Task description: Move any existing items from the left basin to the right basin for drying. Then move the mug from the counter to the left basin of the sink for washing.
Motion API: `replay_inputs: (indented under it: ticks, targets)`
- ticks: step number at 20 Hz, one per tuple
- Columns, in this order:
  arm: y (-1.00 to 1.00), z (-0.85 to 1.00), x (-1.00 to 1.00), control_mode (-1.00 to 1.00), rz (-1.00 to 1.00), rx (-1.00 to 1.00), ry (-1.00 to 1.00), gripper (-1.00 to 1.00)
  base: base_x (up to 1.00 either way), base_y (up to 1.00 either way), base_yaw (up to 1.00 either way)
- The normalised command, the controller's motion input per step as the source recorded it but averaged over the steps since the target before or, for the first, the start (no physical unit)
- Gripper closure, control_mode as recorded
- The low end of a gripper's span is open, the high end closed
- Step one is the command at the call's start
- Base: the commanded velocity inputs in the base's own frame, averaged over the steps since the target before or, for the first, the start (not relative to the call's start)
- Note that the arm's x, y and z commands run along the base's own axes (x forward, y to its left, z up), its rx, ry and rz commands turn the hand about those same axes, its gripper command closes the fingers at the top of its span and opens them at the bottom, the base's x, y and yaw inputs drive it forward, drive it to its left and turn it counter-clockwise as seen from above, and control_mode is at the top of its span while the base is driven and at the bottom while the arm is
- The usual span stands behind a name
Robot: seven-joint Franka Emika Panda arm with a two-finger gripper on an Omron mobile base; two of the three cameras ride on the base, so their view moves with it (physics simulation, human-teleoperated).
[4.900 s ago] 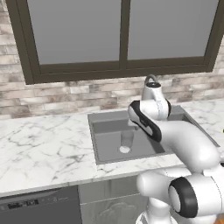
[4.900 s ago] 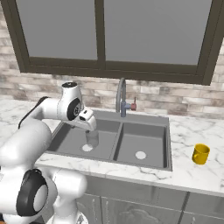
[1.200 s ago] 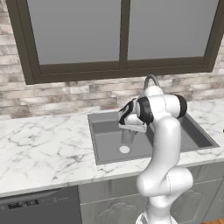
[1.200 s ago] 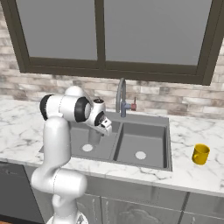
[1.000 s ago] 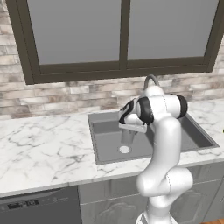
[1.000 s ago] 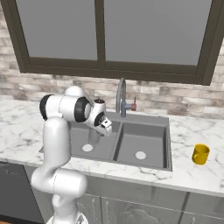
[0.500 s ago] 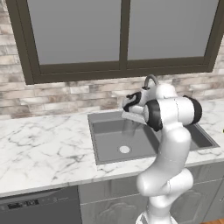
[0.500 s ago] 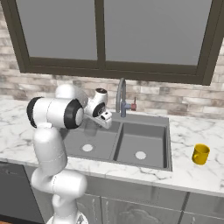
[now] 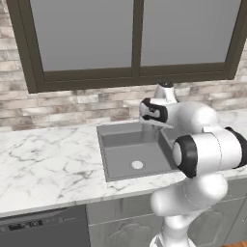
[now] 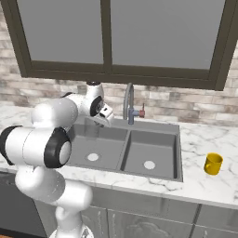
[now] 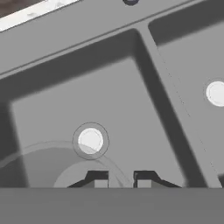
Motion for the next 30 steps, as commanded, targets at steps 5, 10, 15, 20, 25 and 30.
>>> replay_inputs:
  ticks: [5, 10, 15, 20, 25, 30]
  targets:
    - [-0.27, 0.61, -0.88, -1.0, 0.11, -0.21, -0.01, 1.0, 0.0, 0.0, 0.0]
    - [-0.63, 0.09, -1.0, -1.0, 0.07, -0.09, 0.03, 1.0, 0.0, 0.0, 0.0]
    - [-0.92, 0.0, -0.78, -1.0, 0.04, 0.0, 0.06, 1.0, 0.0, 0.0, 0.0]
    - [-0.94, 0.0, -0.09, -1.0, 0.06, 0.0, 0.01, 1.0, 0.0, 0.0, 0.0]
    - [-0.84, 0.0, 0.35, -1.0, 0.07, 0.0, 0.02, 1.0, 0.0, 0.0, 0.0]
    - [-0.6, -0.12, 0.39, -1.0, 0.22, 0.01, 0.08, 1.0, 0.0, 0.0, 0.0]
